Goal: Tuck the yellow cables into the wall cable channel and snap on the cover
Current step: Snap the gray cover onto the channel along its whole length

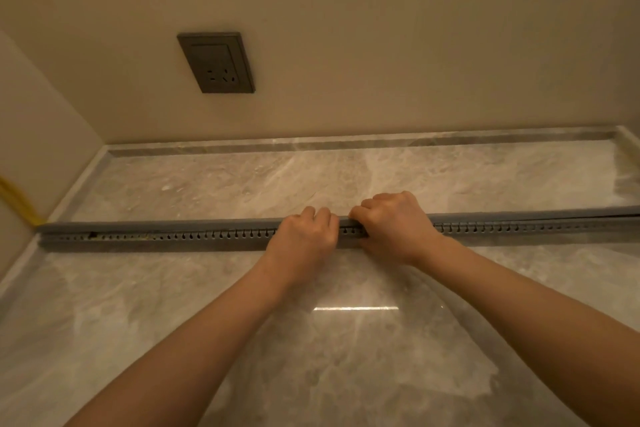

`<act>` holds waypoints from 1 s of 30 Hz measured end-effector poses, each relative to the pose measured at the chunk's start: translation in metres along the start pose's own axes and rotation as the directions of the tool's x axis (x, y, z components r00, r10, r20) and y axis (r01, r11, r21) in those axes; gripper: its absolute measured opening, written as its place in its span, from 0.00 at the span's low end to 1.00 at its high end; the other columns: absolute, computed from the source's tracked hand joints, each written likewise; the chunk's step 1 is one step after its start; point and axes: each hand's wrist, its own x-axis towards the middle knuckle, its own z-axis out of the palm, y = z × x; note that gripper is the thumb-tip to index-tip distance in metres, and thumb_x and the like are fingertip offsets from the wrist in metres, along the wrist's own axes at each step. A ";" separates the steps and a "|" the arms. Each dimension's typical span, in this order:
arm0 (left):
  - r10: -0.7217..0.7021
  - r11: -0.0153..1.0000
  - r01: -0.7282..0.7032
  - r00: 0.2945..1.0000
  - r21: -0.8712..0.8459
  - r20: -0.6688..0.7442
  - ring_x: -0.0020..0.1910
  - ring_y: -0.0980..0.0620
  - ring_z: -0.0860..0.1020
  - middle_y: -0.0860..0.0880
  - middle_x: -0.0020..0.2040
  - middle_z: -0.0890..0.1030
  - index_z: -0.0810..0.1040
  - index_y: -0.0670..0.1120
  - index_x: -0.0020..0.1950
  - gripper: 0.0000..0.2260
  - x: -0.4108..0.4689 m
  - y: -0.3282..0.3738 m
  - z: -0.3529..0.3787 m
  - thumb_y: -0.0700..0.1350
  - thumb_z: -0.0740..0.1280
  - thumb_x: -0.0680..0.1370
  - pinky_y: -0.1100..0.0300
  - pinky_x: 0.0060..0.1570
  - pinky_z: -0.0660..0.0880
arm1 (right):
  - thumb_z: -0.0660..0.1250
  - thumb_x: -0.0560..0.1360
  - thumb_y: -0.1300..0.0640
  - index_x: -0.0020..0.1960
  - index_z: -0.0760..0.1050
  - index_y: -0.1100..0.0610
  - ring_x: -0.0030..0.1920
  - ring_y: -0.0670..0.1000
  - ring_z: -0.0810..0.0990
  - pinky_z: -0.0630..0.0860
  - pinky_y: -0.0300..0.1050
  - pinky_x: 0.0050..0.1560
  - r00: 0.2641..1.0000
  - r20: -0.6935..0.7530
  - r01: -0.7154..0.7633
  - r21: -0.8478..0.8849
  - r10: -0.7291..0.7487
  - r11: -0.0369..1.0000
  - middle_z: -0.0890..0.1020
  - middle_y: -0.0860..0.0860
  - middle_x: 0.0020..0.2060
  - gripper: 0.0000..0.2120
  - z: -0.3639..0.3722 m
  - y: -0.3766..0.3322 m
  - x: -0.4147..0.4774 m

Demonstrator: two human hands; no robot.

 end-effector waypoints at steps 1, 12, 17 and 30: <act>0.003 1.000 -0.004 1.000 0.010 0.007 0.23 0.54 0.73 0.51 0.25 0.75 0.77 0.47 0.29 0.08 0.001 -0.001 -0.003 0.36 0.61 0.65 0.64 0.18 0.65 | 0.70 0.69 0.55 0.40 0.78 0.57 0.35 0.55 0.79 0.64 0.43 0.31 1.000 -0.012 0.008 -0.009 -0.008 1.000 0.82 0.52 0.35 0.06 -0.002 0.000 -0.001; 0.023 0.997 -0.018 0.997 -0.076 0.068 0.22 0.51 0.72 0.49 0.25 0.75 0.75 0.45 0.30 0.11 0.002 -0.008 -0.004 0.36 0.75 0.53 0.65 0.18 0.63 | 0.74 0.63 0.63 0.47 0.81 0.57 0.34 0.54 0.79 0.73 0.43 0.27 0.971 -0.234 -0.075 -0.115 0.046 0.991 0.82 0.52 0.38 0.13 0.005 0.016 -0.045; -0.012 0.988 0.022 0.998 -0.156 0.068 0.22 0.50 0.74 0.48 0.26 0.76 0.77 0.44 0.31 0.12 0.002 -0.006 0.001 0.38 0.78 0.55 0.65 0.18 0.64 | 0.74 0.64 0.63 0.44 0.80 0.60 0.34 0.56 0.78 0.73 0.45 0.28 0.939 -0.288 -0.222 -0.084 0.189 0.971 0.82 0.54 0.36 0.09 0.004 0.030 -0.072; -0.027 0.985 0.026 1.000 -0.168 -0.002 0.31 0.50 0.76 0.50 0.32 0.77 0.77 0.46 0.36 0.09 0.026 0.033 -0.009 0.37 0.69 0.59 0.61 0.24 0.68 | 0.77 0.57 0.60 0.33 0.77 0.58 0.27 0.52 0.76 0.68 0.40 0.19 0.944 -0.298 -0.178 -0.110 0.139 0.978 0.78 0.51 0.26 0.09 0.001 0.033 -0.064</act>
